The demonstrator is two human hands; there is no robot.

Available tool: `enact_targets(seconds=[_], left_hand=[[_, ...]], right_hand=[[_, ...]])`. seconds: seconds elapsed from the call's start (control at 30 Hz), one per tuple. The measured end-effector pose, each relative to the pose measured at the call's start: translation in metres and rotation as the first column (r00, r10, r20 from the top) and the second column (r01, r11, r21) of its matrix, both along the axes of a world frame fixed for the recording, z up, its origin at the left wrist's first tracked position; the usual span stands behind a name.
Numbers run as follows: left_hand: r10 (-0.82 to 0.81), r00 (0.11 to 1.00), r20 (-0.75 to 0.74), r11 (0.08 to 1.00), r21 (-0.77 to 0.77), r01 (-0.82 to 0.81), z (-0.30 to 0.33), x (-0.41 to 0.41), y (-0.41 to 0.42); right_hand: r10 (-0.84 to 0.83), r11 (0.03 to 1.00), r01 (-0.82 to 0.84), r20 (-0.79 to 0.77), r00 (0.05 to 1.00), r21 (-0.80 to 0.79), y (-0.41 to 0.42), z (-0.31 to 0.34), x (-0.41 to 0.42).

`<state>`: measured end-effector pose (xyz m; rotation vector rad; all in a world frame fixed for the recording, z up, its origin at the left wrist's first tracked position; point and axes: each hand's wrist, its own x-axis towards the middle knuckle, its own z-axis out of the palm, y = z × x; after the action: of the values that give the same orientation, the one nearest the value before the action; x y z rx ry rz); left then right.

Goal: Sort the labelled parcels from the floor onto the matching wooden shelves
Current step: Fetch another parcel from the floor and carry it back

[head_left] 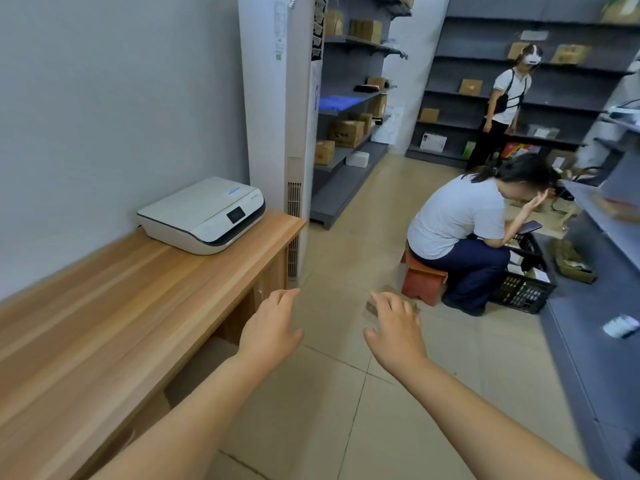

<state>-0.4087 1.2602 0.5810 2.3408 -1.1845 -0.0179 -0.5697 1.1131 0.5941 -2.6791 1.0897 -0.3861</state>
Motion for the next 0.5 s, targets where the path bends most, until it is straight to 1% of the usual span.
enact_targets(seconds=[0.1, 0.3, 0.5], left_hand=[[-0.012, 0.999, -0.049, 1.0, 0.023, 0.013, -0.012, 0.011, -0.045], [-0.052, 0.997, -0.065, 0.997, 0.046, 0.056, -0.026, 0.047, -0.127], [-0.149, 0.986, -0.076, 0.988, 0.035, 0.152, -0.03, 0.095, -0.219]], right_hand=[[-0.037, 0.999, 0.037, -0.02, 0.999, 0.014, -0.044, -0.002, 0.0], [-0.101, 0.994, 0.103, -0.042, 0.994, 0.041, -0.121, -0.015, 0.02], [-0.185, 0.982, 0.186, -0.046, 0.982, 0.021, -0.199, -0.023, 0.058]])
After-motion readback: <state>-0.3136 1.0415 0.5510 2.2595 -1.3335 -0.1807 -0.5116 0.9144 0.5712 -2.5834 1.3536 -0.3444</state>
